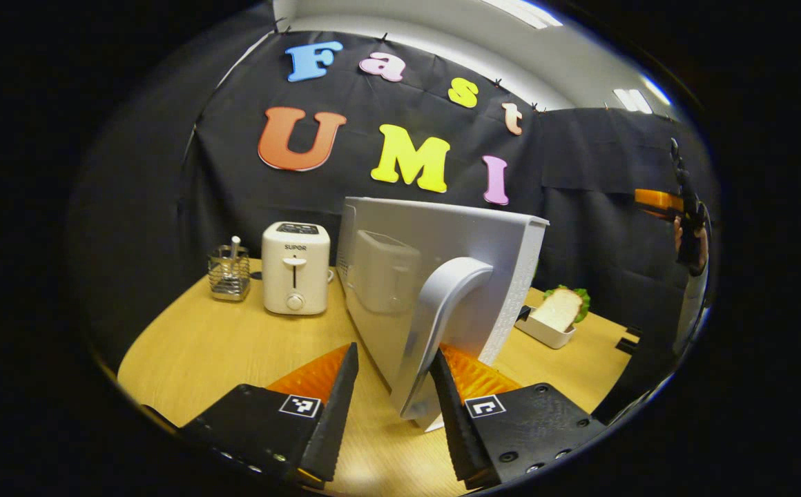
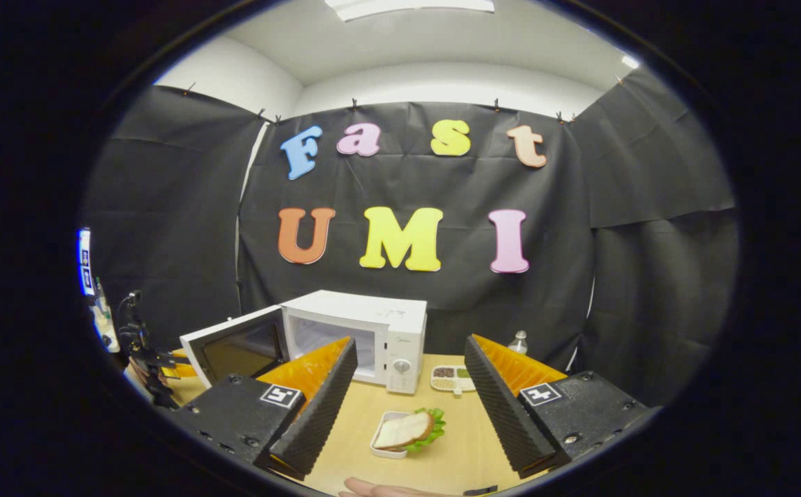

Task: Open the microwave oven with the left hand, put the food in, and close the microwave oven.

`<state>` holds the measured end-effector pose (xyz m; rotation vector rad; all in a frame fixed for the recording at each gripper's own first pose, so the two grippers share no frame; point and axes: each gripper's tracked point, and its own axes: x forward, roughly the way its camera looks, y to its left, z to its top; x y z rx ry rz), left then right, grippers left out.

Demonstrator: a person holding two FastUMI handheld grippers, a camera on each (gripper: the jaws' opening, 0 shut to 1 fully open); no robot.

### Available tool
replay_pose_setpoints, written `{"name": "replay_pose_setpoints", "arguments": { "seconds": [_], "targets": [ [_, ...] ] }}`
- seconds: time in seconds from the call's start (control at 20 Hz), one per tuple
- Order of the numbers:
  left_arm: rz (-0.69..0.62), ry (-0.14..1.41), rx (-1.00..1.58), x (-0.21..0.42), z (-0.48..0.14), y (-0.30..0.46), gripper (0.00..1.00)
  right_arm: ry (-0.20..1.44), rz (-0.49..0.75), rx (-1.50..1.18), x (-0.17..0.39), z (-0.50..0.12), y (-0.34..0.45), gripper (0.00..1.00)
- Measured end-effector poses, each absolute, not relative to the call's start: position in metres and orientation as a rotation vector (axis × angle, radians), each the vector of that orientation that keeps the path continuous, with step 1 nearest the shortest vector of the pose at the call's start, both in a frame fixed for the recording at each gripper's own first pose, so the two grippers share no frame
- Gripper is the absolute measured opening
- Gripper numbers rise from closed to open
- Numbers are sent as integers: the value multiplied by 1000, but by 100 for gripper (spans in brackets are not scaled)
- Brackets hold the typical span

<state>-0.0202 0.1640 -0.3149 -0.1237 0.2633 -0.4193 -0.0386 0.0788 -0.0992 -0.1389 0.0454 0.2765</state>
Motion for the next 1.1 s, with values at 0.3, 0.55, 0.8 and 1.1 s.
{"name": "replay_pose_setpoints", "arguments": {
  "seconds": [0.3,0.55,0.8,1.1],
  "targets": [
    [-234,226,6,-31,-306,208,92,79,266,-176,-31,-114,78,91],
    [-91,141,19,-70,-257,224,93,108,255,-164,-13,-126,68,91],
    [68,112,34,-91,-207,220,93,195,223,-167,25,-149,42,100],
    [143,101,49,-85,-160,178,93,515,288,-137,71,-207,12,91]
  ]
}}
